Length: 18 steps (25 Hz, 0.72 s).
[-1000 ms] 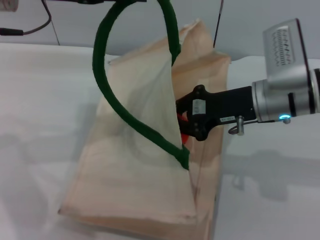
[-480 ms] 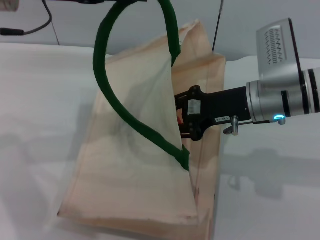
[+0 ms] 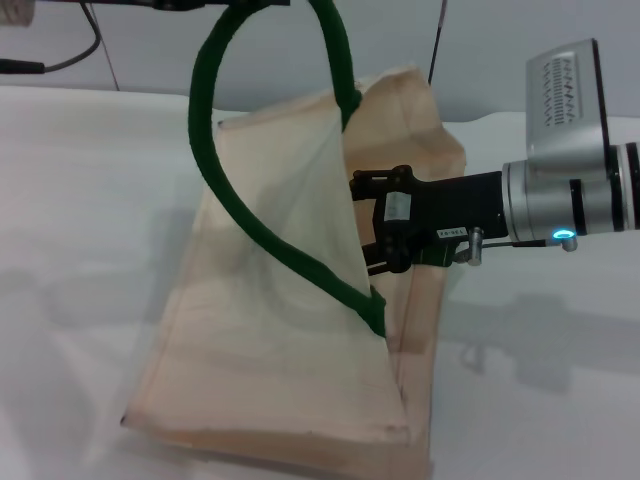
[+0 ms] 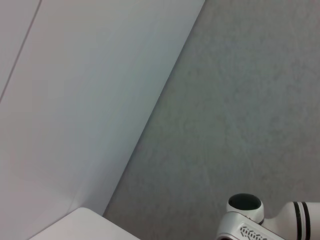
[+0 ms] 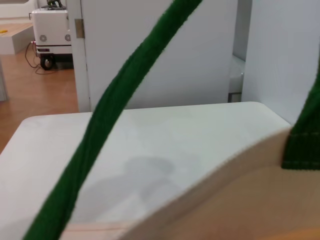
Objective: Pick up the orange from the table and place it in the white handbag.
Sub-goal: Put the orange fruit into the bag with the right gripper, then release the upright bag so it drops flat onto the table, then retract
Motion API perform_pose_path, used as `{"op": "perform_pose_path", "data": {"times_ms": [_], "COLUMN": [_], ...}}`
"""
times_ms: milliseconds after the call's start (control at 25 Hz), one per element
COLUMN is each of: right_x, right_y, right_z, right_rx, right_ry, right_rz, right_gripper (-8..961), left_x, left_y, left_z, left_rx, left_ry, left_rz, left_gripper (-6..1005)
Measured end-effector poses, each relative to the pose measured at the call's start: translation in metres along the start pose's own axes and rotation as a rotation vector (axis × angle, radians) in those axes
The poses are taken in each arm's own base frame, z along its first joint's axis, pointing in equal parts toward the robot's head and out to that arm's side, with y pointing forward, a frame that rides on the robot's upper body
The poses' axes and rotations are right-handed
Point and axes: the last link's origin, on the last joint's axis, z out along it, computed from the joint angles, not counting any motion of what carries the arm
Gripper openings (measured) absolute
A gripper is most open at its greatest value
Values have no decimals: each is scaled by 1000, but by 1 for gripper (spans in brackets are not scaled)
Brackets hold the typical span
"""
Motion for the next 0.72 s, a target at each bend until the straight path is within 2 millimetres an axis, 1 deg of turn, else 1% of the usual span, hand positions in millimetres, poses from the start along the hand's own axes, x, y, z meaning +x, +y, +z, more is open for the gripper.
{"op": "perform_pose_path", "data": {"times_ms": [120,200,280,320,360,520,600,720], "right_x": [3,9,19,30,30,44,48,53], "right_y": [-2,-5,-11,-16,-16,-18,-19,-23], "right_z": [-2,-9,-23,-43,-43,-84,-99,-116], "right_rx": [17,51,105,172,172,281,321,379], "right_ry": [1,9,30,39,39,8,-5,-19], "right_rz": [7,24,51,80,80,109,127,151], "right_gripper": [748,791,853,892,892,892,892,892], "left_x": [-1,-1,-2,-3,-4,-8,-10,-11], "left_y": [0,-1,-1,-1,-1,-2,-3,-3], "left_z": [-1,-3,-4,-5,-6,-10,-13,-15], "left_rx": [3,9,15,16,18,32,41,48], "left_ry": [1,1,0,0,1,4,6,7], "left_rz": [-2,-2,-5,-6,-8,-17,-19,-21], "left_gripper": [130,130,130,130,130,131,131,132]}}
